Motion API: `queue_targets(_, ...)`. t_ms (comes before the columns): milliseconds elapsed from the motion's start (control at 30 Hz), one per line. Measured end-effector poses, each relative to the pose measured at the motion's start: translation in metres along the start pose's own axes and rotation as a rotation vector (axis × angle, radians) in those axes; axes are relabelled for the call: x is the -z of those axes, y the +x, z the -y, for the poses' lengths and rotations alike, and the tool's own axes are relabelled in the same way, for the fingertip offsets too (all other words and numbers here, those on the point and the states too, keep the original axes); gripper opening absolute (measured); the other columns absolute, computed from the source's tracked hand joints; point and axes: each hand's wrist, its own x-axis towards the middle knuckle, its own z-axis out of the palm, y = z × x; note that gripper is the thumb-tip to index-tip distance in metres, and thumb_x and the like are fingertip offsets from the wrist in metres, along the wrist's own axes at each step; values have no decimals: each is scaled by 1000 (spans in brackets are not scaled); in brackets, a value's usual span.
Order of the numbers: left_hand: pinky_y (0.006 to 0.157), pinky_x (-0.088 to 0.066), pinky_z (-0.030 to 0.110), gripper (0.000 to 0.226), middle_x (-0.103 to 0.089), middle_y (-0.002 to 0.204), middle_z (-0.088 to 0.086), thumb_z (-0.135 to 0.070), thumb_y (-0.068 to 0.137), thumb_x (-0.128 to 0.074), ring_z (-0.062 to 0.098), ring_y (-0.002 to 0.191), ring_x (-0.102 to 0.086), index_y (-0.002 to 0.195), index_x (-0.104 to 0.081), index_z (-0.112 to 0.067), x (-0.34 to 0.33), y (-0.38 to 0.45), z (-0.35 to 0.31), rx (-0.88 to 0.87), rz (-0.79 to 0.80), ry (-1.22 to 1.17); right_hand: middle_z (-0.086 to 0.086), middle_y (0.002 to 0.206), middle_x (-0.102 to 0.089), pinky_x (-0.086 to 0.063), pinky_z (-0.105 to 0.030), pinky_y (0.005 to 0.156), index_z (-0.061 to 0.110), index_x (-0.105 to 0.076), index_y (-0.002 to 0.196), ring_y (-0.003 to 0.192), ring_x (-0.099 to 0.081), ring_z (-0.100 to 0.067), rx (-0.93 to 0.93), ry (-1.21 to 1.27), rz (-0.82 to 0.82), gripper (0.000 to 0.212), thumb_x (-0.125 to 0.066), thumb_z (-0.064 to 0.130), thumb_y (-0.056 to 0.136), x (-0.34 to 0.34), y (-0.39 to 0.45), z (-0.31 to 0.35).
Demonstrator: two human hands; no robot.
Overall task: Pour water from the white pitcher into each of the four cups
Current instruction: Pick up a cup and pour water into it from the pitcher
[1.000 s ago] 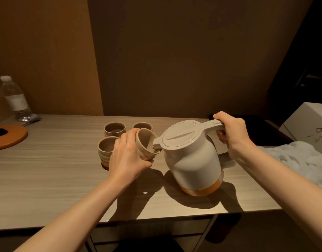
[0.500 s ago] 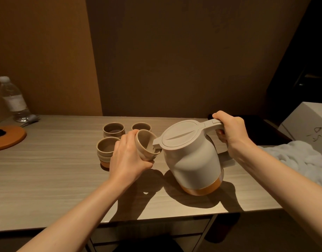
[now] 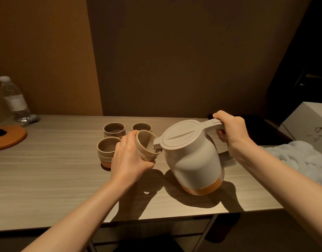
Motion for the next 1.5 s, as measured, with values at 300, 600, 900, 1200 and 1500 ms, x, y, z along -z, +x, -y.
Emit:
queue_targets(300,91,-49,39,104,-52,131,-2,-41,49,-93,21,119,-49,135,-36,-27,-2,-1,0,13,0,-35,10,38,-48,-30,-22,47,13,-57,58,48,-40,-9,8,-9,1,32,-60,28,86,1,0,2)
queue_targets(600,92,-49,38,104,-53,130,-2,-40,48,-93,20,120,-49,134,-36,-28,-10,-3,3,27,-5,-59,11,35,-45,-29,-23,47,12,-56,57,44,-38,-7,7,-26,12,33,-59,28,87,2,0,1)
queue_targets(900,93,-49,38,105,-53,130,-2,-39,47,-94,20,122,-49,134,-35,-29,-14,-6,6,52,-2,-88,9,34,-42,-27,-18,38,13,-52,51,30,-35,-2,12,-10,26,36,-59,24,85,1,1,1)
queue_targets(1200,92,-51,38,104,-53,127,-2,-40,45,-94,20,118,-51,131,-36,-29,-17,-9,9,75,-7,-138,7,40,-46,-29,-21,43,14,-54,52,46,-38,-10,-4,-6,10,35,-61,25,84,0,0,3)
queue_targets(1500,93,-50,38,104,-53,127,-2,-40,45,-94,19,118,-51,130,-37,-28,-18,-11,10,66,-8,-167,6,39,-45,-29,-22,44,13,-53,51,39,-36,-7,-2,-42,25,36,-60,26,84,-2,0,4)
